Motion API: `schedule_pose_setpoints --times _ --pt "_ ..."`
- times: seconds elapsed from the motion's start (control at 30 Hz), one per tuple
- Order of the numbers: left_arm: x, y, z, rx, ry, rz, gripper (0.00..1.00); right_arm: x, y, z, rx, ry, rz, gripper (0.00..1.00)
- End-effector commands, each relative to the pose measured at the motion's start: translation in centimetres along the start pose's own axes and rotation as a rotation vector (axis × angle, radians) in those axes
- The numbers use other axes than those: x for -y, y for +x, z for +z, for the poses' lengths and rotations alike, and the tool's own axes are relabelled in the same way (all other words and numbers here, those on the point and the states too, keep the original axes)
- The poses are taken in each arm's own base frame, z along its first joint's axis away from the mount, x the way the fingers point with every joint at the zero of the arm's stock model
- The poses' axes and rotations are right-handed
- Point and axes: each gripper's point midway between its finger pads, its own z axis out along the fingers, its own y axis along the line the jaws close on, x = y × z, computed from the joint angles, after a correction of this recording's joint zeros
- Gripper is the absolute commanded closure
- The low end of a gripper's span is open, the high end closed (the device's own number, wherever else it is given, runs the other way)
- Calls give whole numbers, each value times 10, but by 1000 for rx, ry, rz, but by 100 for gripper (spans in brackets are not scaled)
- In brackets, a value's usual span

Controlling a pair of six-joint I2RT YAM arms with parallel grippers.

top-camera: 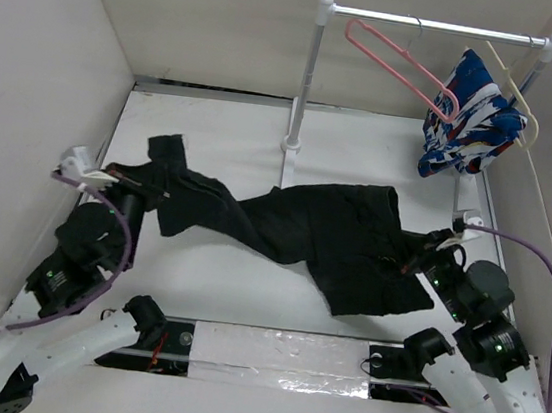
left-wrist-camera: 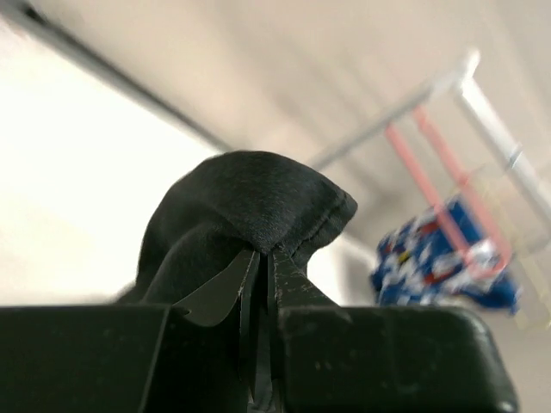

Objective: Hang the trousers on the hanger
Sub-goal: Flatten out the trousers at the center of the board.

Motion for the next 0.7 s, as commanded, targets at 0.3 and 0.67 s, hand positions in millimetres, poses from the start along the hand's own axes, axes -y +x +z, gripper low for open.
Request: schedule_pose_setpoints --times 0.3,0.67 --pt "3 -153 -48 385 -7 -51 100 -28 -120 -96 246 -49 -79 100" --pt "-31 -62 7 359 -208 82 100 51 -90 -41 221 382 1 100"
